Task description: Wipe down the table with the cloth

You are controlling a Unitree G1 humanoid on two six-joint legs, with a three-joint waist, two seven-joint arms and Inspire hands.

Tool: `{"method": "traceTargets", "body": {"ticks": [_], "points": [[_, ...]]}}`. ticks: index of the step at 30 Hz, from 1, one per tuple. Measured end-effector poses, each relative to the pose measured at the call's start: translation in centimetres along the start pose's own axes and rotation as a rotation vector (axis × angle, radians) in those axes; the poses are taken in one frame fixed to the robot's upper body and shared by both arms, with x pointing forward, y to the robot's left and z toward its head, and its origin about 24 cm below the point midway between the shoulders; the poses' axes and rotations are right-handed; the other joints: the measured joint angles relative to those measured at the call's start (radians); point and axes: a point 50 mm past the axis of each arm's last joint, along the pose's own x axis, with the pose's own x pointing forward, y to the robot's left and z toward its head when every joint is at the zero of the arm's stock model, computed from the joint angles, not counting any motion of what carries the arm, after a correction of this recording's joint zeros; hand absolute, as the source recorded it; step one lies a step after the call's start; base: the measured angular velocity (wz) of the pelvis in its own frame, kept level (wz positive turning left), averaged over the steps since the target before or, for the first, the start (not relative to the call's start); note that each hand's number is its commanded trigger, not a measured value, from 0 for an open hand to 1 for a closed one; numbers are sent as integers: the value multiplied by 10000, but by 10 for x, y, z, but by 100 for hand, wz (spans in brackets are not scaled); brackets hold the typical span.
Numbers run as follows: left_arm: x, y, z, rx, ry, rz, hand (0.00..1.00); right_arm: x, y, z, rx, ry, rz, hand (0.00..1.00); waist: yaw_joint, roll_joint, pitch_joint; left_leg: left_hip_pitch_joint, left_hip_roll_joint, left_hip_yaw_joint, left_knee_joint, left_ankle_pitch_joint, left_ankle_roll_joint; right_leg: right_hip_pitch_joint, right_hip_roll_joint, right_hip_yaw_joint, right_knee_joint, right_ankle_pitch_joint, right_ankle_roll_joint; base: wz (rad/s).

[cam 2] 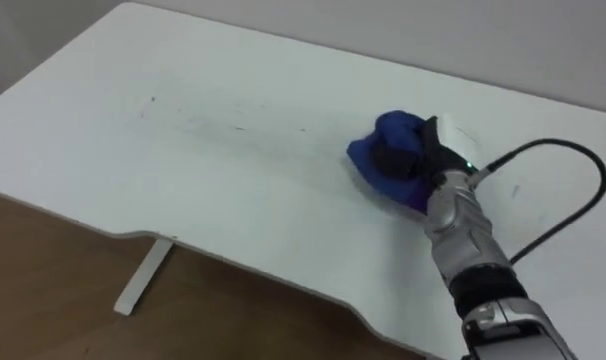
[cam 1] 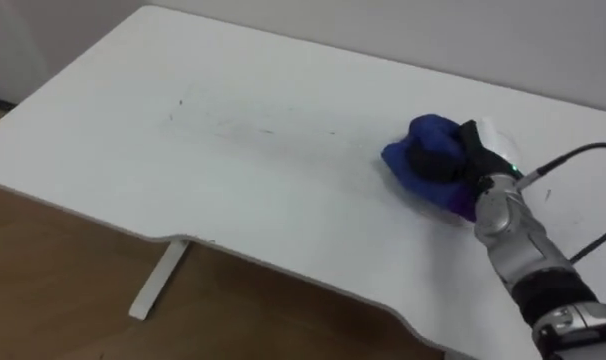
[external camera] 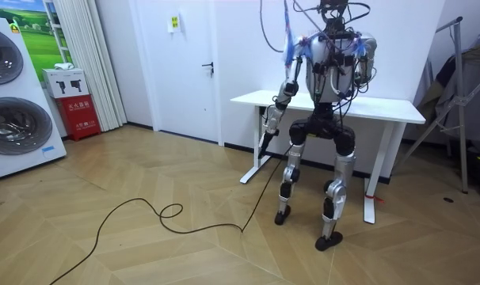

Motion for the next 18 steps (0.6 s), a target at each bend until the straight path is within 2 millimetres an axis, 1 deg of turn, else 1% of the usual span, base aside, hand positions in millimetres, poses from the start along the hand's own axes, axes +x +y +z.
{"method": "traceTargets", "body": {"ticks": [3, 5, 6, 9, 11, 12, 13, 14, 15, 17, 18], "points": [[-1, -2, -4, 23, 124, -154, 0, -3, 7, -4, -116, 78, 548, 100, 2, 0, 8, -70, -17, -55, -25, -4, 1, -1, -6, -55, -3, -37, 59, 14], [-1, -2, -4, 15, 110, -200, 0, -6, 9, -12, -226, 258, 834, 31, 6, 37, 22, -88, -17, -14, -35, -6, 1, -29, -2, -40, -19, -40, 64, 0], [-1, -2, -4, 10, 106, -197, 0, -6, 9, -14, -266, 310, 877, 0, 8, 46, 19, -86, -16, -2, -48, -7, 1, -36, -3, -33, -22, -40, 64, -3], [1, 0, 5, -11, -166, -183, 0, -7, 7, -19, -330, 360, 878, 0, -64, 96, 4, -33, -16, 94, -101, -11, 4, -58, -6, 119, -53, -40, 64, -10], [3, 2, 13, -29, -393, -144, 0, -10, 10, -22, -320, 316, 955, 0, -218, 94, 2, -10, -16, 172, -103, -13, 5, -34, -5, 136, -115, -40, 64, -9], [3, 2, 14, -23, -447, -139, 0, -10, 10, -23, -315, 306, 956, 0, -237, 93, 2, -10, -16, 200, -103, -13, 5, -36, -4, 140, -139, -40, 64, -10], [4, 2, 17, -37, -562, -133, 0, -12, 10, -24, -341, 271, 951, 0, -269, 105, -13, 3, -8, 253, -106, -14, 4, -56, -4, 192, -146, -40, 63, -9], [4, 3, 21, -36, -675, -112, 0, -14, 10, -26, -420, 131, 944, 0, -413, 94, -31, 4, -4, 257, -108, -28, 3, -61, -1, 213, -141, -39, 64, -4], [5, 3, 23, -24, -722, -100, 0, -16, 11, -26, -528, 39, 934, 0, -456, 87, -42, 5, -4, 254, -112, -35, 6, -59, -2, 203, -132, -39, 64, 0], [5, 4, 25, 29, -805, -82, 0, -23, 15, -28, -965, -283, 1002, 0, -555, 37, -123, 47, -4, 287, -110, -41, 13, -55, -2, 270, -128, -23, 68, -3], [5, 4, 25, 30, -821, -79, 0, -24, 17, -28, -1061, -329, 1020, 0, -556, 37, -125, 85, -3, 297, -111, -42, 15, -31, -3, 290, -126, -19, 67, -8]]}}
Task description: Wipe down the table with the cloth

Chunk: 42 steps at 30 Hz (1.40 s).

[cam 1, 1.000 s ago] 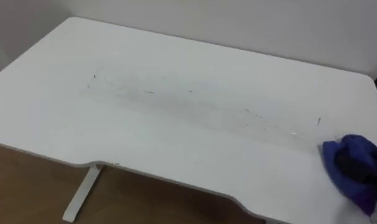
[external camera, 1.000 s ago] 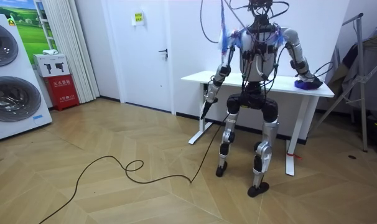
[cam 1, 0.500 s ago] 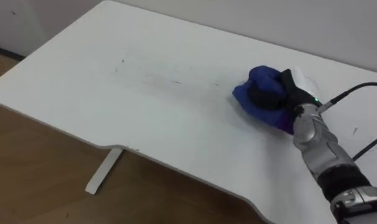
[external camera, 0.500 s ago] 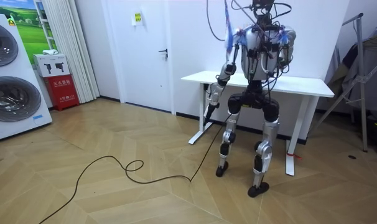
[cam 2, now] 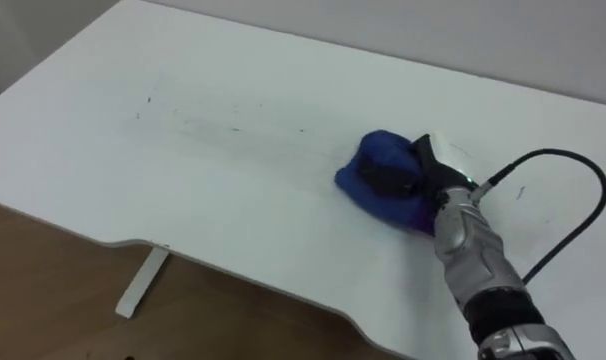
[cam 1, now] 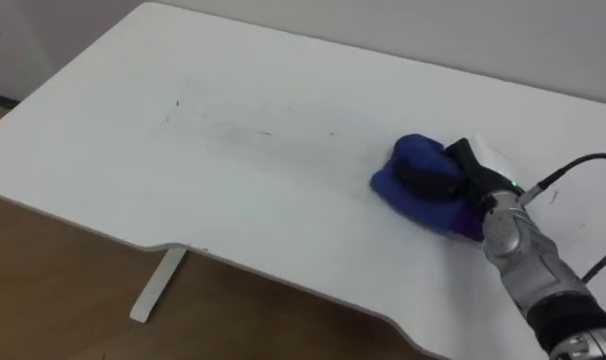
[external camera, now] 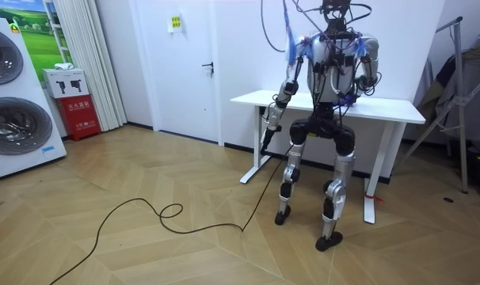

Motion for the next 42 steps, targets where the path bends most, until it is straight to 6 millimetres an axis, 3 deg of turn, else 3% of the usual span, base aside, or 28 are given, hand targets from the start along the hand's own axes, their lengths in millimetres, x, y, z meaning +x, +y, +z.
{"method": "traceTargets", "body": {"ticks": [6, 10, 14, 19, 26, 34, 42], "points": [[1, 1, 5, 31, -128, 44, 0, -6, 7, -4, -696, -124, 159, 0, -60, 102, -12, 260, 31, 114, -63, -4, 5, 165, -4, 97, 27, 4, 0, -5], [1, 1, 5, -9, -161, 56, 0, -10, 7, 0, -419, -536, -32, 0, -419, 107, -12, 262, 31, 146, -105, -4, 5, 134, -12, 136, 27, 3, 2, -3], [1, 2, 8, -19, -373, 118, 0, -17, 4, -1, -233, -648, -248, 0, -709, 86, -17, 344, 69, 482, -198, -5, 12, -48, -23, 578, 94, 2, 2, -23], [3, 5, 18, -297, -809, 286, 0, -25, -15, -10, 754, -395, -1219, 0, -1308, 116, -7, 445, 120, 926, -276, -19, 32, -215, -27, 989, 124, 2, 1, -23], [4, 7, 28, -1033, -1353, 740, 0, -39, -47, -17, 1424, -417, -2915, 0, -1829, 123, 9, 857, 177, 1411, -420, -172, 48, -206, -23, 1512, 158, 3, 5, -21], [3, 11, 25, -1272, -1374, 1112, 0, -43, -61, -27, 1560, -86, -3908, 0, -2114, 16, 7, 1140, 195, 1747, -560, -190, 46, -197, -9, 1848, 156, 2, 7, -12], [3, 10, 31, -1319, -1875, 1106, 0, -49, -68, -16, 1480, -909, -4311, 0, -2174, -22, -9, 1102, 276, 1893, -568, -226, 29, -280, 45, 1965, 166, 8, 11, -5]]}}
